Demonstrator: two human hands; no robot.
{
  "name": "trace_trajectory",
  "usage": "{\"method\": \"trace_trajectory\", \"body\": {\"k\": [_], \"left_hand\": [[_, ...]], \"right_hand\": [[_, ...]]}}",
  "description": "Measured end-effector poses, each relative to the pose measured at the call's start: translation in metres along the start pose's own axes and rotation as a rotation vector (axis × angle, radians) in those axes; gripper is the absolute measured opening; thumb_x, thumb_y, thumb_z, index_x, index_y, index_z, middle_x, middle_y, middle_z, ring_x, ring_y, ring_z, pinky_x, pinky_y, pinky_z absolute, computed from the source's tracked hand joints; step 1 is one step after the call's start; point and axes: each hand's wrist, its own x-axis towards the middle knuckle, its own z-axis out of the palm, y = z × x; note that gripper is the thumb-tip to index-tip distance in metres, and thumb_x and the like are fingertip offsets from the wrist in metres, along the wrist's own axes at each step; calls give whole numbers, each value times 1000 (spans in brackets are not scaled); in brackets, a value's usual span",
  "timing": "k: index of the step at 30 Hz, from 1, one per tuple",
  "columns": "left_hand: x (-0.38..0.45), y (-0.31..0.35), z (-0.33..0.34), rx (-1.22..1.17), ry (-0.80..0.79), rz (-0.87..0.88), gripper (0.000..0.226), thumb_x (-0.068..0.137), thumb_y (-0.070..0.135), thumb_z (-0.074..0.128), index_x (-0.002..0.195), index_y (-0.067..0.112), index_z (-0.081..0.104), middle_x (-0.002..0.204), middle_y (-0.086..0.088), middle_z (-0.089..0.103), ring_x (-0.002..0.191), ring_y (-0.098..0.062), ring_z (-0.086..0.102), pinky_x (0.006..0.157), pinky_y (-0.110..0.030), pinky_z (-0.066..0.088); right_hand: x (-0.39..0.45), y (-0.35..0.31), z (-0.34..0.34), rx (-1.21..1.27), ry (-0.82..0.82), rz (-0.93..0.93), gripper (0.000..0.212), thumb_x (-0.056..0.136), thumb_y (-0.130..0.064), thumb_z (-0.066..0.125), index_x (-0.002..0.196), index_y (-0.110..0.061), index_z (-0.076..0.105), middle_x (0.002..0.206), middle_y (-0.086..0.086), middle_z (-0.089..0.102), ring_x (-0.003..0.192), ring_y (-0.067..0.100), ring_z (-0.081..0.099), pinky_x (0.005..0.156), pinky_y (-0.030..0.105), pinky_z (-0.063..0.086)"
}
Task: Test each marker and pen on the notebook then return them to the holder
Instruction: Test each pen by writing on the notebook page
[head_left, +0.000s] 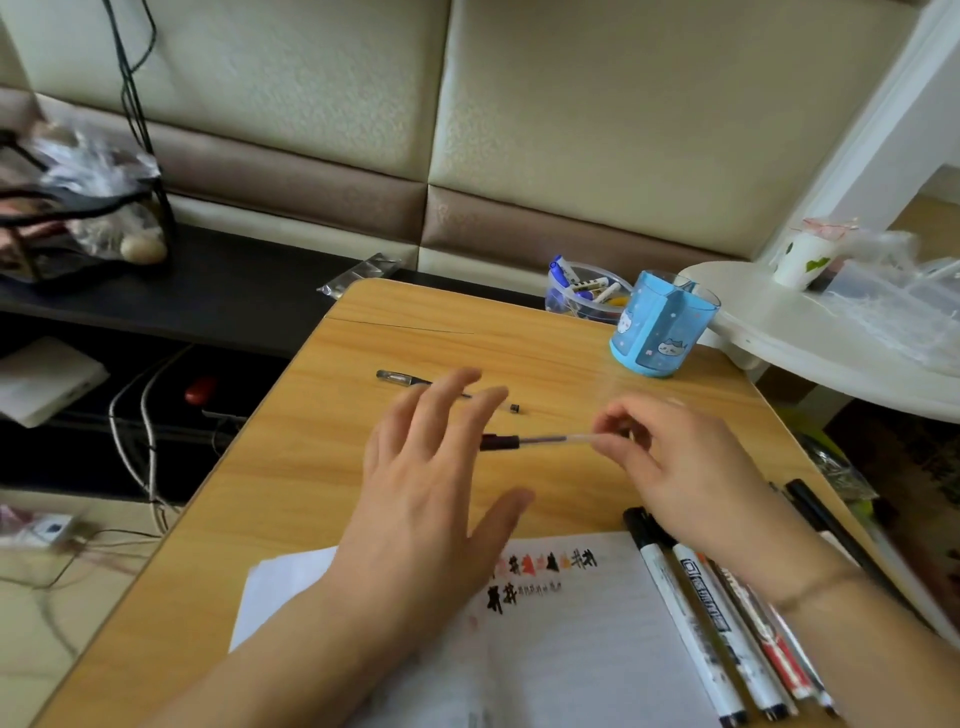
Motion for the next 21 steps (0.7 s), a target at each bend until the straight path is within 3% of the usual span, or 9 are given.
{"method": "trace_trajectory", "body": {"k": [1, 3, 5, 7, 10, 12, 15, 18, 21], "left_hand": [[1, 1, 0, 37, 16, 15, 48, 91, 50, 46, 132, 26, 48, 137, 7, 47, 128, -20, 39, 104, -39, 35], [0, 4, 0, 25, -18, 99, 31, 96, 42, 41, 112, 23, 60, 108, 7, 62, 100, -18, 55, 85, -39, 46], [-3, 11, -1, -94, -106, 195, 25, 99, 35, 39, 97, 20, 59, 85, 7, 60, 75, -16, 52, 65, -33, 44], [-6, 19, -5, -234, -253, 302, 19, 100, 30, 40, 95, 20, 55, 81, 8, 58, 70, -15, 50, 59, -31, 40], [-6, 25, -14, -349, -488, 392, 15, 102, 25, 46, 96, 28, 59, 87, 14, 64, 72, -2, 57, 65, -23, 47], [-4, 24, -16, -371, -549, 388, 15, 102, 24, 48, 96, 30, 61, 90, 18, 66, 73, 6, 57, 67, -14, 43], [-4, 23, -16, -377, -556, 412, 13, 102, 26, 50, 99, 29, 62, 91, 17, 68, 76, 0, 61, 64, -14, 43], [-4, 17, -12, -349, -533, 399, 19, 100, 43, 48, 106, 33, 62, 80, 7, 69, 64, -15, 60, 56, -27, 47], [-4, 9, -11, -320, -503, 331, 30, 90, 55, 59, 112, 34, 58, 76, 12, 60, 66, -7, 54, 59, -26, 46]], "right_hand": [[-16, -5, -8, 148, 33, 12, 2, 87, -35, 63, 87, -37, 63, 81, -13, 65, 68, 0, 60, 58, 18, 49], [-46, -16, -19, 543, 139, 58, 14, 78, -43, 67, 85, -31, 68, 79, -4, 70, 62, 8, 63, 58, 22, 53], [-68, -28, -17, 982, 189, 113, 37, 65, -57, 77, 84, -26, 70, 68, 6, 68, 61, 17, 63, 59, 27, 55], [-80, -35, 0, 1178, 122, 137, 46, 56, -61, 82, 78, -24, 69, 56, 6, 62, 53, 19, 59, 52, 26, 50], [-87, -38, 25, 1148, 39, 96, 43, 66, -58, 78, 72, -19, 63, 49, 10, 60, 46, 22, 57, 48, 29, 46], [-88, -35, 29, 1135, 24, 54, 39, 77, -50, 74, 72, -16, 57, 51, 11, 61, 48, 24, 59, 51, 31, 47], [-89, -29, 27, 1155, -3, -39, 30, 84, -41, 71, 73, -17, 55, 54, 7, 61, 51, 23, 60, 53, 31, 49], [-91, -26, 26, 1081, -12, -107, 19, 86, -40, 69, 76, -26, 59, 60, 2, 63, 54, 26, 60, 52, 39, 48], [-92, -24, 22, 1044, 39, -71, 16, 85, -40, 67, 84, -25, 65, 66, 3, 68, 60, 28, 65, 55, 38, 53]]}}
